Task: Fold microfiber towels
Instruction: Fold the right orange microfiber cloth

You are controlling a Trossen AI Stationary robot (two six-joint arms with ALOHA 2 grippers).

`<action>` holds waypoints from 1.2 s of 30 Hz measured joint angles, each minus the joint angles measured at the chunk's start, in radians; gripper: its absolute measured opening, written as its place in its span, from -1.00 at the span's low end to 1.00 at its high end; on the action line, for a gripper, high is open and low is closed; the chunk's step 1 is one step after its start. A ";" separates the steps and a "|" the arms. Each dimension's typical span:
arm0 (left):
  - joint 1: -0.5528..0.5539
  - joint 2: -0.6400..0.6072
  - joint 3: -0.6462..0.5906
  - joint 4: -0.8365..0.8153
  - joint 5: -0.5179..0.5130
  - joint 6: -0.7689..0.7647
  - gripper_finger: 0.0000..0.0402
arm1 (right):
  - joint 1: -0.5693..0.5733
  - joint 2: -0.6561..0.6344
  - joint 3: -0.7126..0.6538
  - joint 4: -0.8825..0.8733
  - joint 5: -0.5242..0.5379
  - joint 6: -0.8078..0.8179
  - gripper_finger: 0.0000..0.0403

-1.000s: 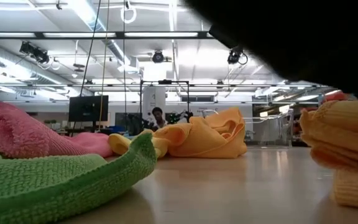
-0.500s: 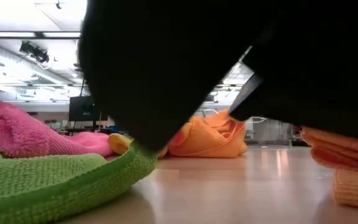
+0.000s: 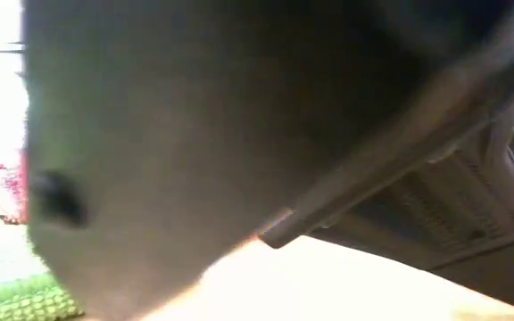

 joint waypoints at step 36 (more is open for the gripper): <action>0.057 -0.128 0.002 -0.199 -0.004 -0.050 -0.10 | 0.063 0.312 0.237 -0.160 0.121 -0.225 0.45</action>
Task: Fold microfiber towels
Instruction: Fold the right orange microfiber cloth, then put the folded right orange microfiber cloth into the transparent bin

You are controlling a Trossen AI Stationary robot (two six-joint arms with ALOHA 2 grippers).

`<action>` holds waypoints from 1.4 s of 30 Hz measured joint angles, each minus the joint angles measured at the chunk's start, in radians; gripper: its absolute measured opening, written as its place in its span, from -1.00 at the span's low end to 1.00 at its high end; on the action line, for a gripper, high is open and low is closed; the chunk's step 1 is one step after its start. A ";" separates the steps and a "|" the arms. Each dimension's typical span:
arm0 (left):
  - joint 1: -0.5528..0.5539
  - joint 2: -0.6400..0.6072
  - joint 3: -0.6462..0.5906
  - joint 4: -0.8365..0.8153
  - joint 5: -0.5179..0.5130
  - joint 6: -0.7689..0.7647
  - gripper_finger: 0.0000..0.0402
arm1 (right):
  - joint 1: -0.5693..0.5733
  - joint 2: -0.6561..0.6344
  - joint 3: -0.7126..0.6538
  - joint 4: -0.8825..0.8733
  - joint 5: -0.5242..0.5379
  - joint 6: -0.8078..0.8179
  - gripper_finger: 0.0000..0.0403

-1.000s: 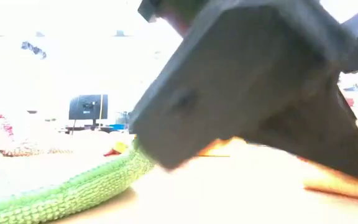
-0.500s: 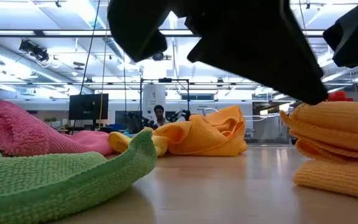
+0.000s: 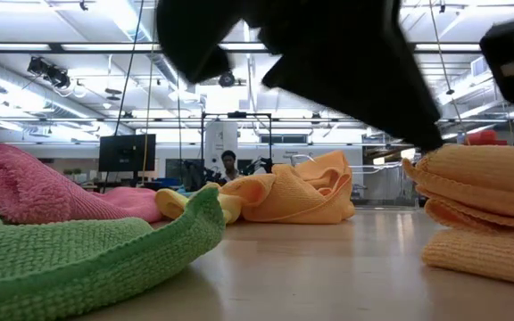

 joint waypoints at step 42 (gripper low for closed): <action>0.027 0.058 0.000 0.046 -0.064 0.209 0.53 | -0.005 -0.302 0.000 -0.373 -0.018 0.262 0.45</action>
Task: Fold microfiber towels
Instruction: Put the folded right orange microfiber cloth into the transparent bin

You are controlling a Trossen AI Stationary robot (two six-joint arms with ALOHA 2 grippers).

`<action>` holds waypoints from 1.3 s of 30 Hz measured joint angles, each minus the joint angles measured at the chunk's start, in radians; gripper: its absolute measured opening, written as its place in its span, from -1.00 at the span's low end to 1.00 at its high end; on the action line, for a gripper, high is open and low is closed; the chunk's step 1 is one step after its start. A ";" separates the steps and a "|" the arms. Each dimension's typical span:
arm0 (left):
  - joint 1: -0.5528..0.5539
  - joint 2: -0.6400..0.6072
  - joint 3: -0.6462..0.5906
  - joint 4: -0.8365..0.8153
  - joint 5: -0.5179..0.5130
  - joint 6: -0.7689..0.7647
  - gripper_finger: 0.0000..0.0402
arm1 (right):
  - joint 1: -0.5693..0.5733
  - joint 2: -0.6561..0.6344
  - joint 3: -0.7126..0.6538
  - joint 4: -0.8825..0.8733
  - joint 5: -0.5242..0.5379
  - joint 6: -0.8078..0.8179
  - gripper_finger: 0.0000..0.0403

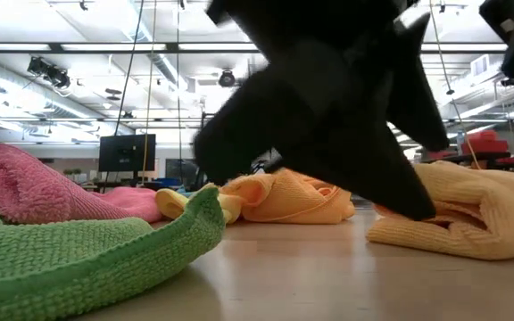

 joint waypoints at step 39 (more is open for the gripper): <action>0.105 0.050 -0.001 -0.009 0.139 -0.015 -0.69 | 0.045 0.014 0.000 0.099 0.117 0.103 0.45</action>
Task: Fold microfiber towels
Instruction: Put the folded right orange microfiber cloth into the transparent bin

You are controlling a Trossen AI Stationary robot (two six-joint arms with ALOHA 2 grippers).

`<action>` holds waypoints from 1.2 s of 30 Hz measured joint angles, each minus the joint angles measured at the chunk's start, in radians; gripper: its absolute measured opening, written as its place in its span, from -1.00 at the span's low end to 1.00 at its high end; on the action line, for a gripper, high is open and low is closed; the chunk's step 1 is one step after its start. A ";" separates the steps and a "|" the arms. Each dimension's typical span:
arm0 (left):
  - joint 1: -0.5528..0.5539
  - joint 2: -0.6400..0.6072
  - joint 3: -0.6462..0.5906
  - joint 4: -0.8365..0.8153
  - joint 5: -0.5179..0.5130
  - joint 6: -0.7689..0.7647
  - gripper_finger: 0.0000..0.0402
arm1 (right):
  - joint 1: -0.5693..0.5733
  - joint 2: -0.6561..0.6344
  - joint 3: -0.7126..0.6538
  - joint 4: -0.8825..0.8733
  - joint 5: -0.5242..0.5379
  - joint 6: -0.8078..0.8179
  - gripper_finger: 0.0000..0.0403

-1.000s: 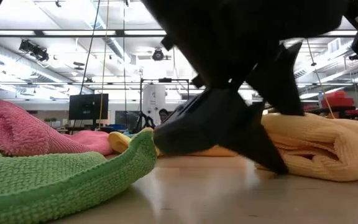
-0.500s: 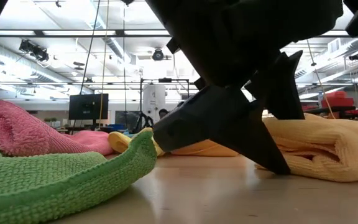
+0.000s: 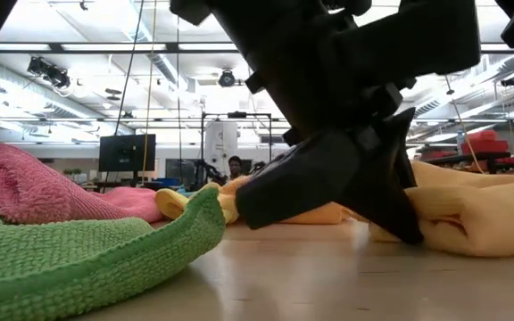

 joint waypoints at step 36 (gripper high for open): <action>0.028 -0.212 0.000 0.026 0.256 -0.458 -0.87 | -0.029 0.180 0.074 -0.104 0.225 -0.263 0.44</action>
